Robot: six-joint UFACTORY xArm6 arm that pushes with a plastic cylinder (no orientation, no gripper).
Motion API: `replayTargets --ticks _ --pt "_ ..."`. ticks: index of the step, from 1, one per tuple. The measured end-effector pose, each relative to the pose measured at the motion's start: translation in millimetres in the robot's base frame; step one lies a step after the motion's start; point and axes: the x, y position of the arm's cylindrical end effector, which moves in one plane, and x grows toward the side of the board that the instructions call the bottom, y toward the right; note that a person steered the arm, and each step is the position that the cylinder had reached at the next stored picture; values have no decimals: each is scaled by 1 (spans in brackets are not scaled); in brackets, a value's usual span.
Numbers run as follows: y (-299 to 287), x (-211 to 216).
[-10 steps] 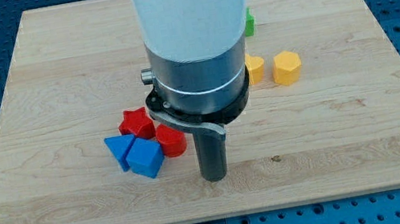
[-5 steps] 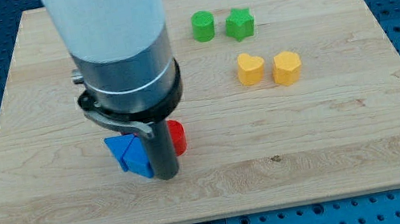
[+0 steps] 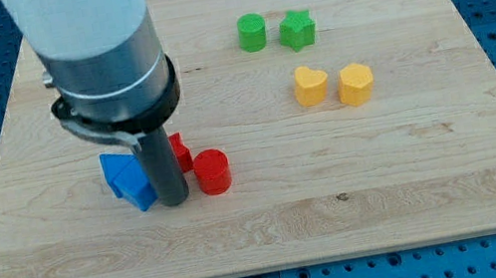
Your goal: Separate the blue blocks and red blocks
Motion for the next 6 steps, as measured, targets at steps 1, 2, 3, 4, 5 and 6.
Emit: replayTargets --ticks 1,2,3,4,5,6 --pt "-9 -22" --pt "-9 -31" --pt "-6 -32" --pt "5 -25" --pt "9 -2" --pt "18 19"
